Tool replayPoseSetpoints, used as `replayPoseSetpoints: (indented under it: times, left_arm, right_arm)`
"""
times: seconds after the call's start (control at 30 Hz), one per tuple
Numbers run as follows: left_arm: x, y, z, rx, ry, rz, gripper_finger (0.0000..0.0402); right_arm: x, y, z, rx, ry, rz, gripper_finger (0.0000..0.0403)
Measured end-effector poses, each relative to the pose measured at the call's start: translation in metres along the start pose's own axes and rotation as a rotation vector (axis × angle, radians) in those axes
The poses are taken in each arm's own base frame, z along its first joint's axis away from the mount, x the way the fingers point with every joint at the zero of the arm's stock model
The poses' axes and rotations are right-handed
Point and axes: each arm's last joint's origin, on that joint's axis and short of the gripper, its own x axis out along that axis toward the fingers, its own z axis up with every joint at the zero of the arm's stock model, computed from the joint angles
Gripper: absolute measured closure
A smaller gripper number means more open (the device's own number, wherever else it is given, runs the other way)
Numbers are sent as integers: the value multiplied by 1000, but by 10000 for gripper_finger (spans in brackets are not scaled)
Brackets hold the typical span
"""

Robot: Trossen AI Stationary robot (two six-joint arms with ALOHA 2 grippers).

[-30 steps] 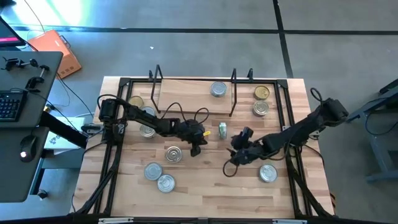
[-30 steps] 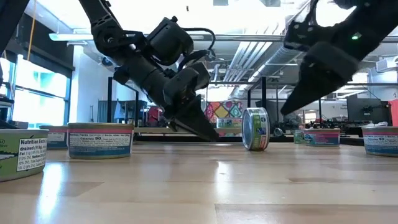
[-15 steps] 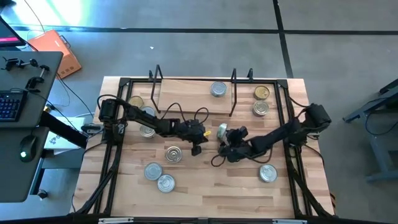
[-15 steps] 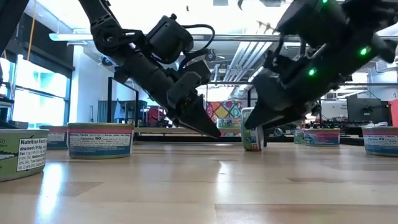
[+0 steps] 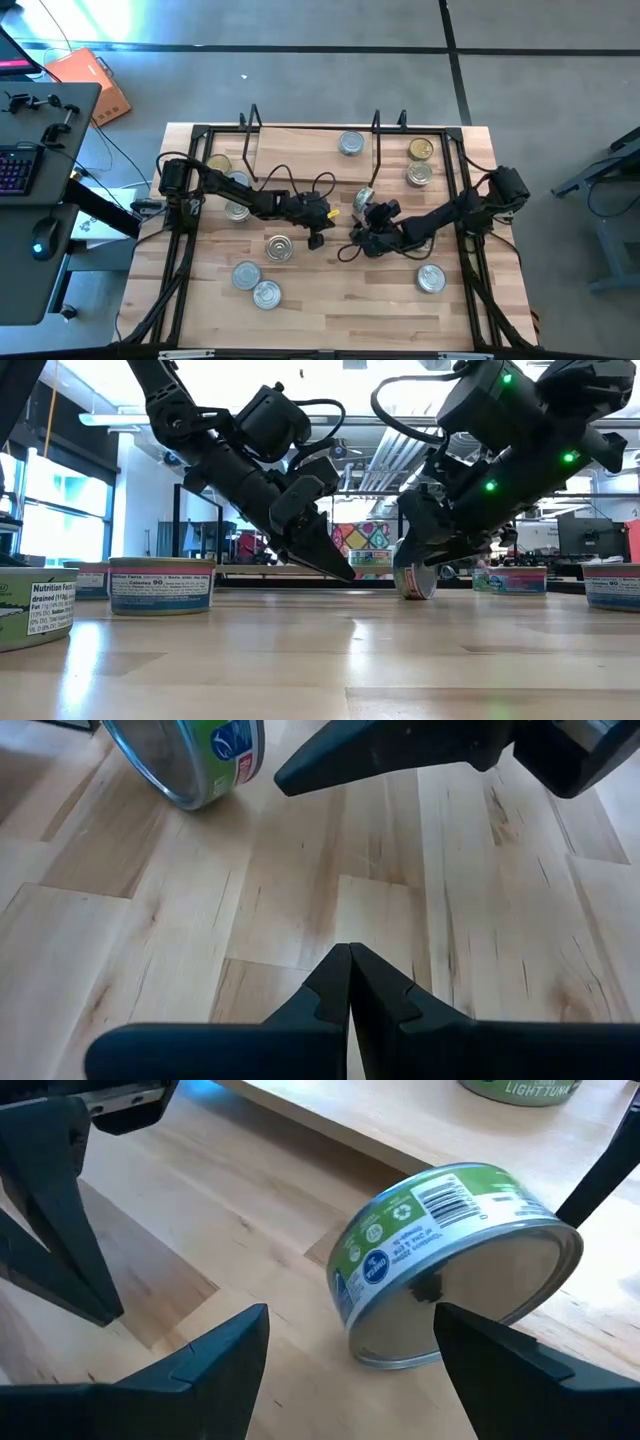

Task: Stack canned seafood by type on shelf
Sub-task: Stack the green-white tuna can on top of the green-white tuna can on the shelf

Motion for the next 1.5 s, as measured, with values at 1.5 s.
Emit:
replayPoseSetpoints:
  times: [1.5]
  left_arm:
    - [6,8,16,186,-205,187,402]
  right_arm:
    - [-9,-14,26,-76,133,95,170]
